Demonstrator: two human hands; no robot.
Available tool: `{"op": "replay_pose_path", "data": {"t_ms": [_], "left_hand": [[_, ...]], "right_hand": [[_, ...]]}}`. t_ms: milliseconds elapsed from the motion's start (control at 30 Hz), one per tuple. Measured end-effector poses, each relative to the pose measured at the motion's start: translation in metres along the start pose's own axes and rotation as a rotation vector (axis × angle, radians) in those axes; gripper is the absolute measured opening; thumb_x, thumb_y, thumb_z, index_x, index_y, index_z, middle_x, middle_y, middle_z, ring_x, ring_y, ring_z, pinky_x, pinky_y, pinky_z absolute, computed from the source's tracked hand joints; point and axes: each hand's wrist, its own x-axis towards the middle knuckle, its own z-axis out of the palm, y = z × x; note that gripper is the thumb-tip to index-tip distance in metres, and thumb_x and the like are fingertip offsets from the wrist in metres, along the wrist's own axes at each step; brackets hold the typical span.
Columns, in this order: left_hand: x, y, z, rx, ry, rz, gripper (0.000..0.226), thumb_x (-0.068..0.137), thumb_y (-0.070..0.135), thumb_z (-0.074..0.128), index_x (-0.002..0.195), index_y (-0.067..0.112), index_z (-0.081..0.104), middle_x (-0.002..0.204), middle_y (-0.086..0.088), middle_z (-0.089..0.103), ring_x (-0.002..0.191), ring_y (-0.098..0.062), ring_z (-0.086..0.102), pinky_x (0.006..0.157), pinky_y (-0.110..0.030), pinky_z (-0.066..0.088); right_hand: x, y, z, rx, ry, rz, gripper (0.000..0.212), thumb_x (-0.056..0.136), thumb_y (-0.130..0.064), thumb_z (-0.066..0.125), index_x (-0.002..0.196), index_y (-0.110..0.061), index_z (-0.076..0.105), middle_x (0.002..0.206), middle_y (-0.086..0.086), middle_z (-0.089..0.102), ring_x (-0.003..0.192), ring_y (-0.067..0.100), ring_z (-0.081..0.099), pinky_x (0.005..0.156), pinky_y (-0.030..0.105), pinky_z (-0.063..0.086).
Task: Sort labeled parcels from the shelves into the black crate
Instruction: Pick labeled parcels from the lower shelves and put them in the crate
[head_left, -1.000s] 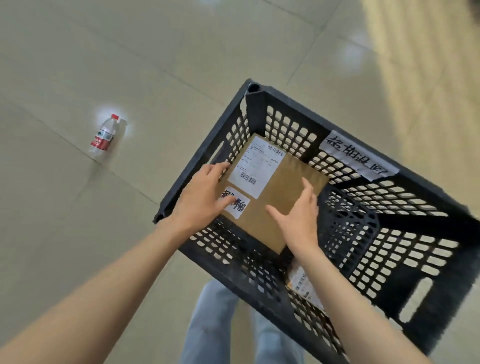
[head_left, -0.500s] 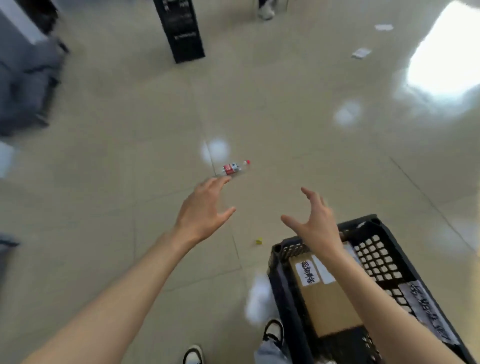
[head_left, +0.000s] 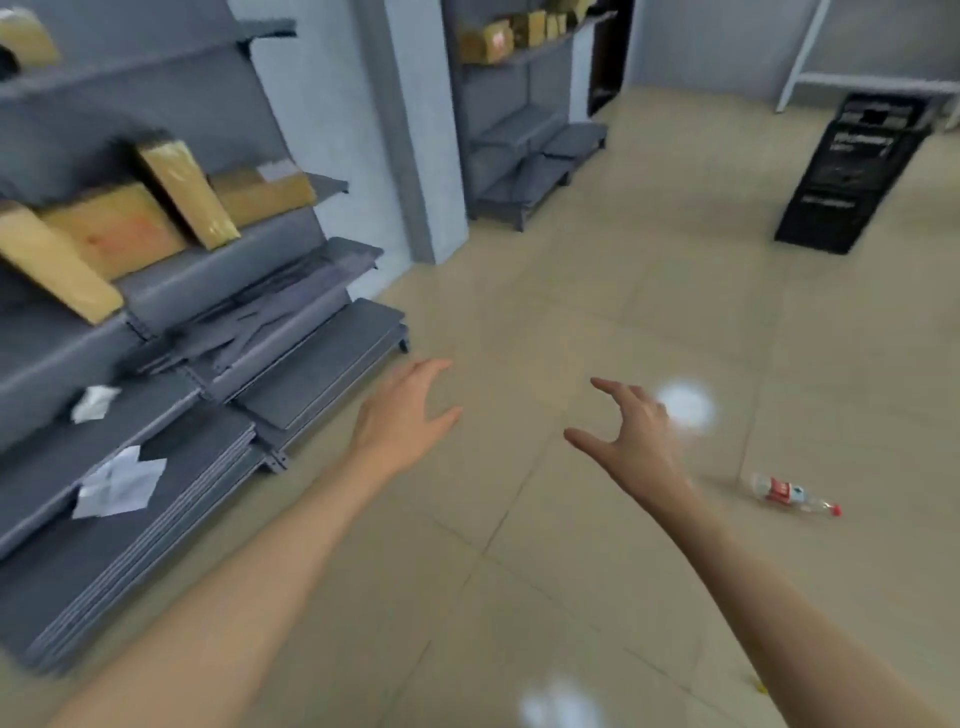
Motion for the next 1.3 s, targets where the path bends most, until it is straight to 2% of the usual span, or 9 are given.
{"op": "replay_pose_path", "data": {"t_ms": [200,400,667,833,1067,1167,1300], "left_hand": [[-0.036,-0.174,-0.097,0.001,0.131,-0.274,0.051,0.083,0.035,0.064,0.131,0.024,0.048,0.130,0.001,0.052,0.121,-0.020,0.044,0.097,-0.037,0.039],[-0.065,-0.293,-0.168,0.014,0.234,-0.485,0.052,0.083,0.037,0.064,0.131,0.023,0.048,0.132,-0.001,0.050,0.124,-0.021,0.043,0.097,-0.038,0.040],[-0.035,-0.392,-0.199,0.007,0.318,-0.611,0.055,0.084,0.039,0.063,0.133,0.024,0.044,0.134,-0.001,0.048,0.125,-0.022,0.041,0.093,-0.038,0.040],[0.017,-0.459,-0.209,-0.010,0.368,-0.687,0.056,0.082,0.039,0.063,0.133,0.026,0.043,0.134,0.001,0.048,0.125,-0.019,0.039,0.096,-0.039,0.040],[0.100,-0.554,-0.253,-0.003,0.378,-0.829,0.060,0.083,0.038,0.064,0.136,0.024,0.038,0.134,-0.003,0.047,0.127,-0.022,0.040,0.098,-0.037,0.038],[0.120,-0.587,-0.270,-0.018,0.408,-0.891,0.061,0.083,0.038,0.064,0.137,0.024,0.038,0.133,-0.005,0.048,0.126,-0.023,0.041,0.099,-0.041,0.040],[0.133,-0.621,-0.279,-0.047,0.427,-0.956,0.062,0.083,0.037,0.064,0.138,0.024,0.037,0.135,-0.005,0.046,0.128,-0.022,0.039,0.100,-0.040,0.039]], "right_hand": [[0.043,-0.160,0.133,0.038,-0.157,-0.195,0.065,0.075,-0.036,0.073,0.133,-0.020,0.047,0.131,0.008,0.050,0.121,0.028,0.043,0.098,0.031,0.032],[0.066,-0.282,0.229,0.064,-0.291,-0.343,0.067,0.076,-0.035,0.073,0.135,-0.018,0.046,0.130,0.012,0.049,0.121,0.030,0.044,0.101,0.034,0.033],[0.124,-0.370,0.324,0.036,-0.395,-0.449,0.070,0.076,-0.036,0.073,0.137,-0.020,0.041,0.131,0.012,0.047,0.120,0.032,0.042,0.099,0.036,0.032],[0.191,-0.421,0.398,0.068,-0.487,-0.500,0.073,0.078,-0.033,0.072,0.140,-0.018,0.036,0.133,0.015,0.044,0.122,0.034,0.038,0.101,0.042,0.033],[0.299,-0.529,0.491,0.131,-0.629,-0.607,0.079,0.079,-0.034,0.072,0.143,-0.018,0.029,0.135,0.015,0.039,0.126,0.033,0.034,0.103,0.042,0.031],[0.332,-0.572,0.522,0.139,-0.641,-0.643,0.083,0.078,-0.035,0.072,0.144,-0.018,0.025,0.134,0.015,0.037,0.123,0.036,0.035,0.100,0.043,0.033],[0.358,-0.620,0.562,0.119,-0.622,-0.649,0.088,0.075,-0.035,0.074,0.144,-0.019,0.021,0.134,0.018,0.032,0.120,0.040,0.035,0.097,0.046,0.034]]}}
